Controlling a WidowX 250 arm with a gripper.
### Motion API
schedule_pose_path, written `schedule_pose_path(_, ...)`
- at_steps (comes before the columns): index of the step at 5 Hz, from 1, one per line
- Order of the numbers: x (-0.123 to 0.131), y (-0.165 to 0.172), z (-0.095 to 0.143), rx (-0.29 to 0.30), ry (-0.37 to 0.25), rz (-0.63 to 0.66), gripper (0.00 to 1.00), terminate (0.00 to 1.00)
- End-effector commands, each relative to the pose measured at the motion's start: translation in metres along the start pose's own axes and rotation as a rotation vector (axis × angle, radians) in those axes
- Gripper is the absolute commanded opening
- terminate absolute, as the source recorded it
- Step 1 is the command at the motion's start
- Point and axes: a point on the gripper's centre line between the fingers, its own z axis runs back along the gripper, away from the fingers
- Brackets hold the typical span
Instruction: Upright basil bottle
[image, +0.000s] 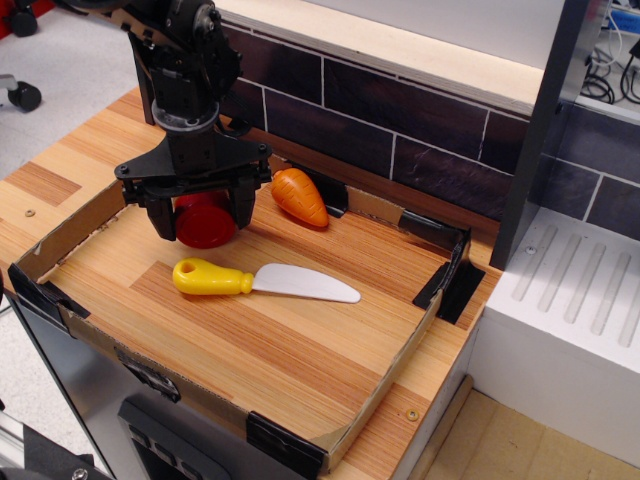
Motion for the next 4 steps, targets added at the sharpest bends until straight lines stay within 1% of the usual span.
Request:
schedule_pose_path(1, 0.024, 0.006, 0.053, -0.059, 0.01, 0.082, 0.0, 0.0)
schedule_pose_path(2, 0.039, 0.007, 0.078, -0.074, 0.074, 0.12, 0.0, 0.0)
schedule_pose_path(3, 0.05, 0.011, 0.093, -0.064, 0.123, 0.155, 0.0, 0.0)
schedule_pose_path(4, 0.059, 0.014, 0.104, -0.061, 0.248, 0.165, 0.0, 0.0)
